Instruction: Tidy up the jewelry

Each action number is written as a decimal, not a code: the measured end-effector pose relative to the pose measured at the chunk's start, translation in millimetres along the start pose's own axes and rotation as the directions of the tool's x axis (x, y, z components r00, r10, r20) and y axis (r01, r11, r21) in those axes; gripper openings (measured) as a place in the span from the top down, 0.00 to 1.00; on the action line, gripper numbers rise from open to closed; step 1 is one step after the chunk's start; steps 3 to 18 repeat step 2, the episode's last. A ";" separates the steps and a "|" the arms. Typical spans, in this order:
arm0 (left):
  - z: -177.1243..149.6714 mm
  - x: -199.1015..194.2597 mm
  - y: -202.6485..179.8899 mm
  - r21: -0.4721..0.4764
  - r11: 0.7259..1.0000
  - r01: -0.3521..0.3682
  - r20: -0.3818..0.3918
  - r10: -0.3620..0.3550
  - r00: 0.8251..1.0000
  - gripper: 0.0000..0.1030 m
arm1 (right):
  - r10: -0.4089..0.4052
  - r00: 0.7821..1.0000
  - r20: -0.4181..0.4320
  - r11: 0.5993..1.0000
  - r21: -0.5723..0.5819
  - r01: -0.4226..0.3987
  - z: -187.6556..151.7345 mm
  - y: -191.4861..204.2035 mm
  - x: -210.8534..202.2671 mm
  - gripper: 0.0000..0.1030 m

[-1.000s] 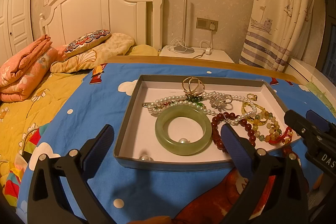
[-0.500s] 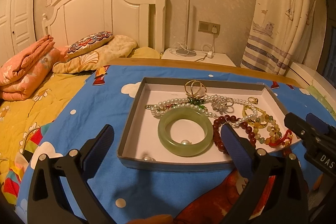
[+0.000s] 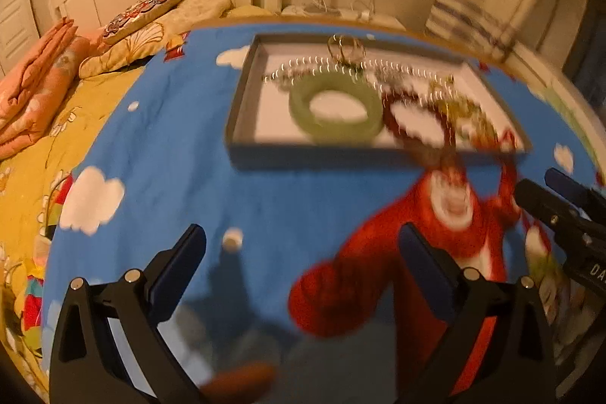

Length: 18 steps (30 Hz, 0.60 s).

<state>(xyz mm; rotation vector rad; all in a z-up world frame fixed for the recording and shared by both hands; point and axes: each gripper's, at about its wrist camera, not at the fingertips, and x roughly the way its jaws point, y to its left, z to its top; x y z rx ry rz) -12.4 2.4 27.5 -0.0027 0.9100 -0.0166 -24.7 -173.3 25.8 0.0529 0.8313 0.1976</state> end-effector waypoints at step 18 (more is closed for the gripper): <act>-9.5 2.4 0.5 0.012 0.999 -0.043 0.009 0.043 0.999 0.02 | -0.007 0.999 -0.039 1.000 -0.022 0.006 -8.8 8.7 7.3 0.16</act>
